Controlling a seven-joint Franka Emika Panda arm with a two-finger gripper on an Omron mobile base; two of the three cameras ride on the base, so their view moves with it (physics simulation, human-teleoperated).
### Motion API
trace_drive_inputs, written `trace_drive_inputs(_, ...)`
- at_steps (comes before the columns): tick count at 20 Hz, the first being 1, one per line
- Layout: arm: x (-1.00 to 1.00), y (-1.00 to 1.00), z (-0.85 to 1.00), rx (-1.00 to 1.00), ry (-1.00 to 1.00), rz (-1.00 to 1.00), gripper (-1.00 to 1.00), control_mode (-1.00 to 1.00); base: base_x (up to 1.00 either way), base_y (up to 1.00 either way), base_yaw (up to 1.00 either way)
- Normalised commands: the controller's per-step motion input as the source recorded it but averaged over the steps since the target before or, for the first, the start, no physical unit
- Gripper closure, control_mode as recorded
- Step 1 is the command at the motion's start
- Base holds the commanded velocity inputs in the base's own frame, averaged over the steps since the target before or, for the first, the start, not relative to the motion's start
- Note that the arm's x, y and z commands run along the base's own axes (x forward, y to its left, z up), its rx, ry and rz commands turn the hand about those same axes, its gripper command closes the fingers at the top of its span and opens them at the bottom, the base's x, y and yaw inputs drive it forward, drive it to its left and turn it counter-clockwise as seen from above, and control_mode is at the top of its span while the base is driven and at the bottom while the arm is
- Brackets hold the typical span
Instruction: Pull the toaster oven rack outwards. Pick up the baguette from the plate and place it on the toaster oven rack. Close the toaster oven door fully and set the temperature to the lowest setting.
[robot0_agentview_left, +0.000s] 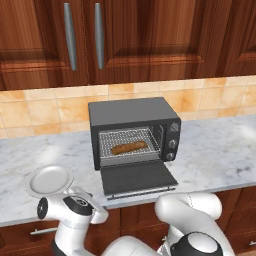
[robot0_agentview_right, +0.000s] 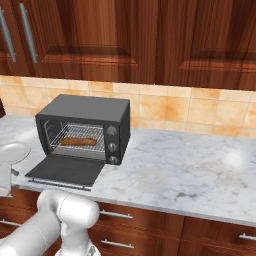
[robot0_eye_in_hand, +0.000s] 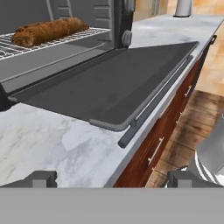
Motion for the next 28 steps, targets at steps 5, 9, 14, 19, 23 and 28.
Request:
trace_drive_inputs(5, 0.12, -0.13, -0.02, 0.00, 0.00, 0.00, -1.00, -1.00, 0.00, 0.00, 0.00)
trace_drive_inputs(9, 0.11, -0.11, -0.13, 0.00, 0.00, 0.00, -1.00, -1.00, 0.00, 0.00, 0.00)
trace_drive_inputs(14, 0.14, -0.01, -0.16, -0.03, 0.00, -0.01, -1.00, -1.00, 0.00, 0.00, 0.00)
trace_drive_inputs(19, 0.20, 0.00, -0.19, -0.08, 0.05, -0.02, -1.00, -1.00, 0.00, 0.00, 0.00)
trace_drive_inputs(23, 0.26, 0.01, -0.31, -0.14, 0.08, -0.02, -1.00, -1.00, 0.00, 0.00, 0.00)
trace_drive_inputs(28, 0.26, 0.15, -0.28, -0.16, 0.07, -0.02, -1.00, -1.00, 0.00, 0.00, 0.00)
